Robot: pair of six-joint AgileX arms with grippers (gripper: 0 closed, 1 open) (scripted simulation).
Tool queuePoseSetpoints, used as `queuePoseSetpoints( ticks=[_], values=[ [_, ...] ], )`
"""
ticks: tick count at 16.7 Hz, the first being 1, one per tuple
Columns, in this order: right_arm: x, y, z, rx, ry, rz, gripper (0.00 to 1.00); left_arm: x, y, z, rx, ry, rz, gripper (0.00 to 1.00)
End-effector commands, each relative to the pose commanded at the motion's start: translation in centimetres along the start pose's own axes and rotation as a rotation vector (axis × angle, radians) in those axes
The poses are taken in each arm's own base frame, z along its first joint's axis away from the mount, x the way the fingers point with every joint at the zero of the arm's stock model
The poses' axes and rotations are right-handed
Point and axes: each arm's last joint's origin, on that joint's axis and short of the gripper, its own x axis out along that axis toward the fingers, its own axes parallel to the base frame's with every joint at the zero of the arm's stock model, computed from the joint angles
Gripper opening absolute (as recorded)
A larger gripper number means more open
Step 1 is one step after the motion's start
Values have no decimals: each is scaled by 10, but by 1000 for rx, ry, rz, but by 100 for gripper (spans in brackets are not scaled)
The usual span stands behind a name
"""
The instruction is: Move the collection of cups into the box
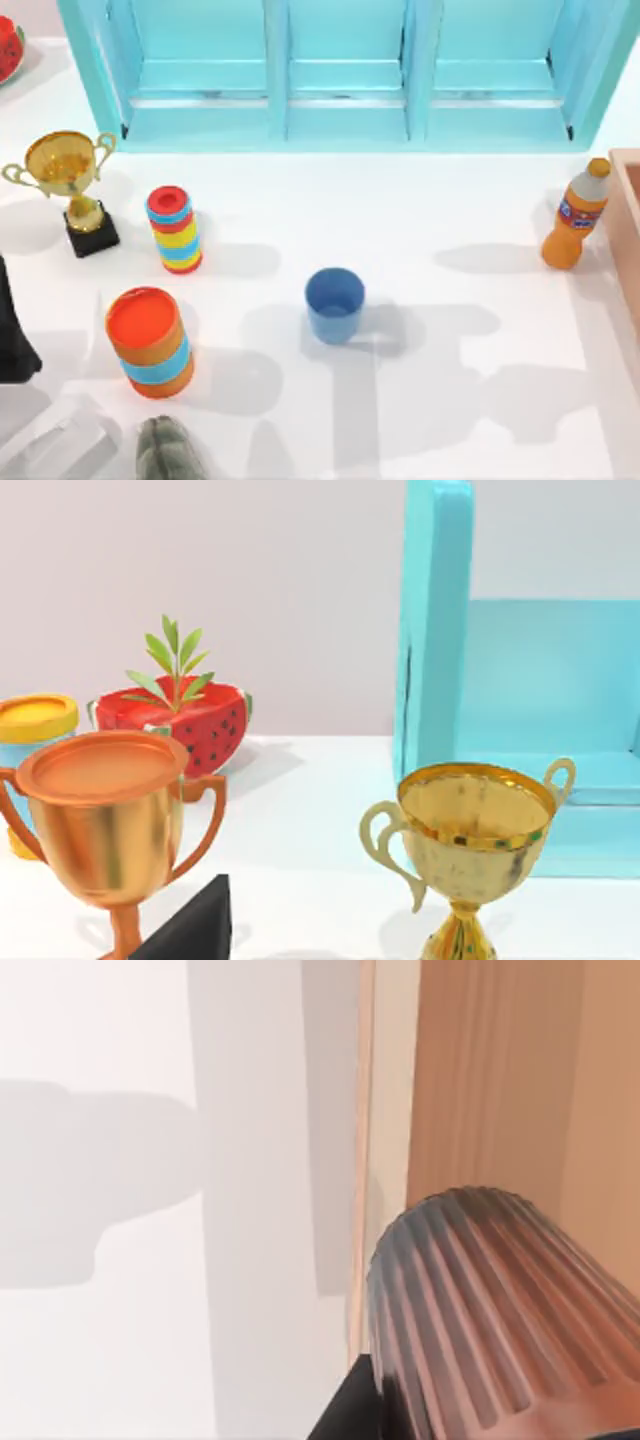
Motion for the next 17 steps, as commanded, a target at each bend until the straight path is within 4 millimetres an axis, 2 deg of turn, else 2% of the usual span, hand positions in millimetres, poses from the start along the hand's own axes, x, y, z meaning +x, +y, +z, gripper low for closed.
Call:
queuePoseSetpoints(
  ticks=[4, 7, 9, 14, 17],
  values=[
    [-16, -64, -26, 4, -14, -15, 0, 0, 0, 0, 0, 0, 0, 100],
    [-26, -94, -49, 7, -24, -29, 0, 0, 0, 0, 0, 0, 0, 100],
    [-28, -102, -58, 8, -29, -35, 0, 0, 0, 0, 0, 0, 0, 100],
    [-28, -102, -57, 6, -32, -35, 0, 0, 0, 0, 0, 0, 0, 100],
    [-14, -103, -57, 7, -34, -36, 0, 0, 0, 0, 0, 0, 0, 100]
  ],
)
